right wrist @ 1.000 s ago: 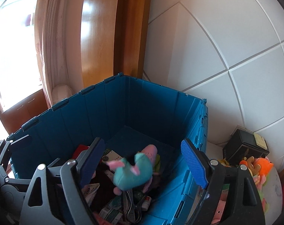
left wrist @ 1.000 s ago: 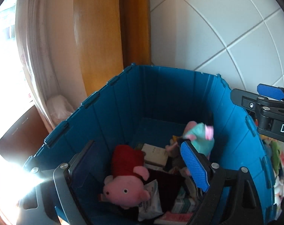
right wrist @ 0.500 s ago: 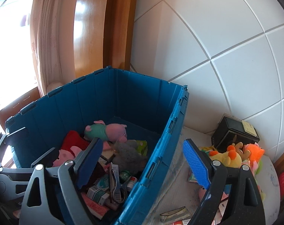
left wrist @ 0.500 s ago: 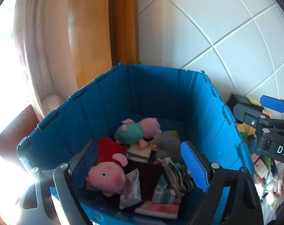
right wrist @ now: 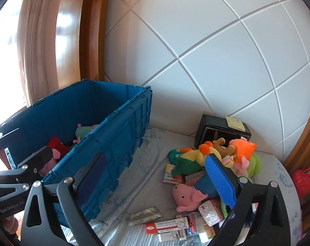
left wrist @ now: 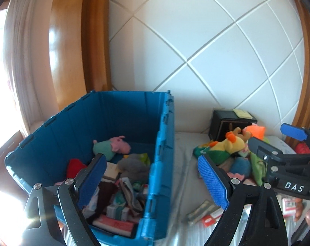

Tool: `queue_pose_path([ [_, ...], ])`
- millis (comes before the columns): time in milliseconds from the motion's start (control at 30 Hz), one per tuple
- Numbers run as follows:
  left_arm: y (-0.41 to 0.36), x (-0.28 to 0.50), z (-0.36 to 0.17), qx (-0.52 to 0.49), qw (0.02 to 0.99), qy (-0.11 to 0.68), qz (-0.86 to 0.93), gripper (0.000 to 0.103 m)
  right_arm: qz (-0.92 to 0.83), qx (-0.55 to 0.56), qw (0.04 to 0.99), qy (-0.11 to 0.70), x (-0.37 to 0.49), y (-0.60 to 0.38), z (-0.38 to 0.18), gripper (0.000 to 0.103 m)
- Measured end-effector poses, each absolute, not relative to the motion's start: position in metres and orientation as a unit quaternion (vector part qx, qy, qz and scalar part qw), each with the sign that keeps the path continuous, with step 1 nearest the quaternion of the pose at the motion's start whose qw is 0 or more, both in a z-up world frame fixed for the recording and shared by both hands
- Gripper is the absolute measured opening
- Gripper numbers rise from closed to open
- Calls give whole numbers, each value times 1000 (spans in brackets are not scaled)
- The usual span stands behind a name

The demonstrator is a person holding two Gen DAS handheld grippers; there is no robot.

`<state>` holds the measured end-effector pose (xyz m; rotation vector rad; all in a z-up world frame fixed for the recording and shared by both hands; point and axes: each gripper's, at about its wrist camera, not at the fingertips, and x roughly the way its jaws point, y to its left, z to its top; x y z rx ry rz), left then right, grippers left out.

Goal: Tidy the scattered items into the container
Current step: 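Move both open tools back to the pile on the bed, then grasp the white medicine box with left tool while right grasps the black tape roll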

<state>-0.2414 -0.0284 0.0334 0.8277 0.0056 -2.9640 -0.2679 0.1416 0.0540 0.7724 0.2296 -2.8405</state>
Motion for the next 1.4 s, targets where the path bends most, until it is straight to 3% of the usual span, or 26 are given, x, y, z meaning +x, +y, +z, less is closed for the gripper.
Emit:
queue_pose_path([
  [233, 63, -236, 35, 255, -19, -14, -967, 96, -954, 291, 47, 60, -256, 243, 26, 100],
  [367, 101, -246, 11, 286, -44, -25, -957, 97, -947, 319, 16, 38, -252, 298, 1, 100],
  [833, 167, -274, -131, 434, -93, -81, -892, 96, -887, 455, -60, -37, -241, 398, -131, 103],
  [967, 173, -274, -166, 465, -104, -92, -875, 92, -875, 478, -56, -60, -231, 401, -156, 103],
  [1000, 174, -274, -173, 472, -107, -93, -870, 89, -872, 483, -53, -63, -228, 398, -162, 101],
  [1100, 175, -271, -198, 497, -118, -97, -854, 76, -861, 501, -43, -73, -220, 390, -180, 78],
  [1200, 177, -268, -219, 512, -129, -100, -843, 74, -846, 526, -34, -80, -216, 383, -201, 63],
  [1400, 179, -272, -251, 532, -133, -106, -829, 73, -830, 550, -24, -95, -217, 375, -231, 62],
])
